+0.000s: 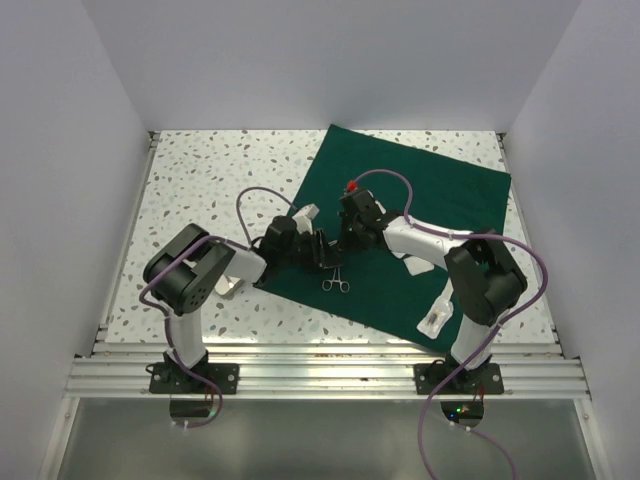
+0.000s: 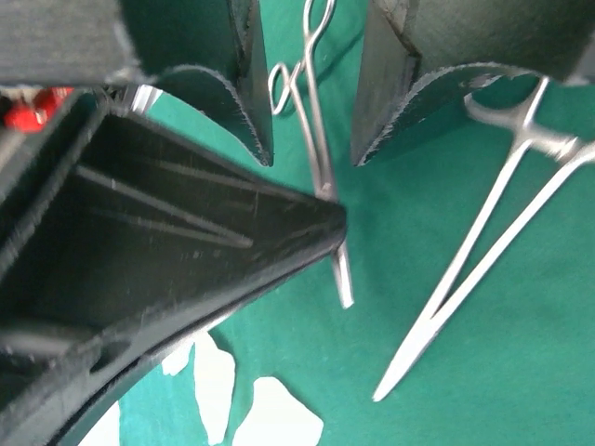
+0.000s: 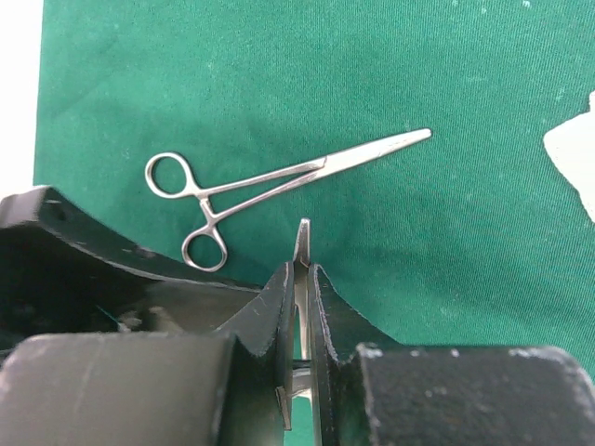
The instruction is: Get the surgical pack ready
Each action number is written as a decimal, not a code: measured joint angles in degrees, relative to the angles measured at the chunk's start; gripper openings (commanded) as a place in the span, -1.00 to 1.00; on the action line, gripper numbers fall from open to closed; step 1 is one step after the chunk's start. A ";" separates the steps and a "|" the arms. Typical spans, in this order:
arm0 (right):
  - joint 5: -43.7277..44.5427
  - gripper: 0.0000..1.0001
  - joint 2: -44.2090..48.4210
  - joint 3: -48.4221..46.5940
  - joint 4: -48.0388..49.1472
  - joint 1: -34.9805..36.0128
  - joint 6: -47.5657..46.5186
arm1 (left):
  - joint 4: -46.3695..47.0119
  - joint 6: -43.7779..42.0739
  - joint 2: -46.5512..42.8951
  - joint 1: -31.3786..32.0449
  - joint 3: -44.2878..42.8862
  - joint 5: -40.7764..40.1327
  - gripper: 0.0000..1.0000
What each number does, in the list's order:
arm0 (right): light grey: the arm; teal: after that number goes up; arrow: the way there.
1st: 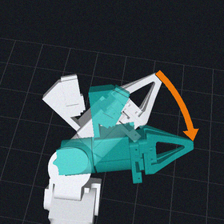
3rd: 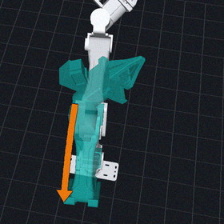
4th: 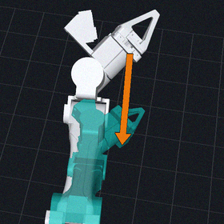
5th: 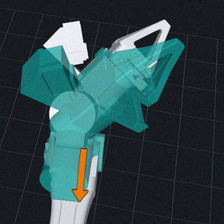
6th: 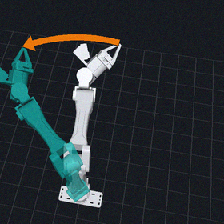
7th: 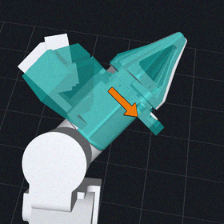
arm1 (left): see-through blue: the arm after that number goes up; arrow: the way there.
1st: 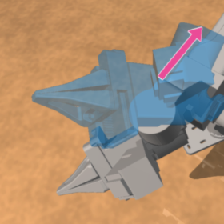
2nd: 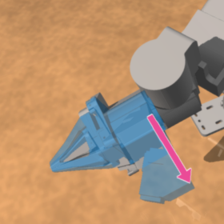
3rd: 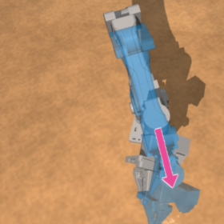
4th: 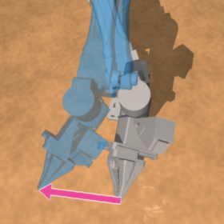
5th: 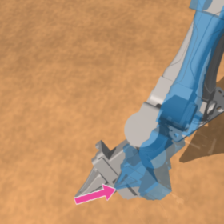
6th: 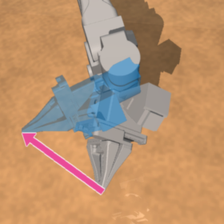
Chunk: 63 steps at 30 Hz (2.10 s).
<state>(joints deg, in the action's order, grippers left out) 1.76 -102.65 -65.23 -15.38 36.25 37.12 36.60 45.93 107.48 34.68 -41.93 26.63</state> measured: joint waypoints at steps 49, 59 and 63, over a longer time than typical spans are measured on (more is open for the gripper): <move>1.22 0.40 20.92 3.76 -9.55 -7.02 -11.04 | -44.24 -9.14 -33.27 -44.92 11.19 -11.65 -0.96; -1.53 0.35 10.34 2.45 -7.06 -7.02 -5.40 | -43.98 -9.86 -30.77 -45.20 11.19 -11.39 -0.20; -0.98 0.32 5.07 -1.16 -8.22 -6.91 -0.68 | -44.89 -10.56 -31.17 -45.35 11.19 -11.93 -0.01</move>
<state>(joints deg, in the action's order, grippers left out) 0.78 -97.58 -66.39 -23.59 29.34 36.45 -8.29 35.38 76.31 -10.68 -30.74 14.70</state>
